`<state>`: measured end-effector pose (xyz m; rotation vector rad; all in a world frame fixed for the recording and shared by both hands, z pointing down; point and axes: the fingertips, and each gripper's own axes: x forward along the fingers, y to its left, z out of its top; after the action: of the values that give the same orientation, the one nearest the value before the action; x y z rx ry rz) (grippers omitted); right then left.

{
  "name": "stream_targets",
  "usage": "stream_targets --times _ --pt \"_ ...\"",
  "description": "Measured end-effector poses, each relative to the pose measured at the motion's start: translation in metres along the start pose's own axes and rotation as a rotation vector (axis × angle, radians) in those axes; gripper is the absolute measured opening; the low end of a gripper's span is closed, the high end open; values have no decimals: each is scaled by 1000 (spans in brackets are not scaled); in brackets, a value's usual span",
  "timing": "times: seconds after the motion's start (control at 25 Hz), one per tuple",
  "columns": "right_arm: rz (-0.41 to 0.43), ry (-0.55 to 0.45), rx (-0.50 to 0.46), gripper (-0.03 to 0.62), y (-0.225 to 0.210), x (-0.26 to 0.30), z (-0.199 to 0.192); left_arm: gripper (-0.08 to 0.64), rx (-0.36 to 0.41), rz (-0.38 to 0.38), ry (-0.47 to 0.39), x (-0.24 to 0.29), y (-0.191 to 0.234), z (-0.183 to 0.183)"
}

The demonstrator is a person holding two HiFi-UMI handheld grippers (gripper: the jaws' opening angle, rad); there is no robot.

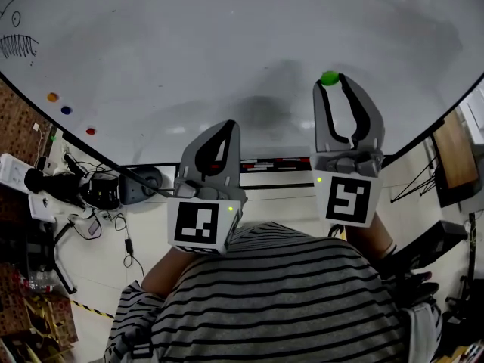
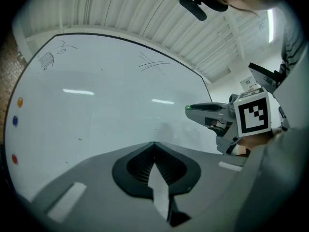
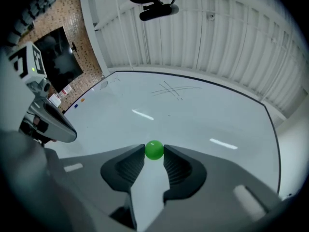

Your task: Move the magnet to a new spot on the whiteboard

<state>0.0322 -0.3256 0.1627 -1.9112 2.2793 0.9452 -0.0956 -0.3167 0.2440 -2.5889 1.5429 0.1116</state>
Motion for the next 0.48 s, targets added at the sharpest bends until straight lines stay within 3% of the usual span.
stream_targets --times 0.48 --pt "118 32 120 124 -27 -134 -1 17 5 129 6 -72 -86 0"
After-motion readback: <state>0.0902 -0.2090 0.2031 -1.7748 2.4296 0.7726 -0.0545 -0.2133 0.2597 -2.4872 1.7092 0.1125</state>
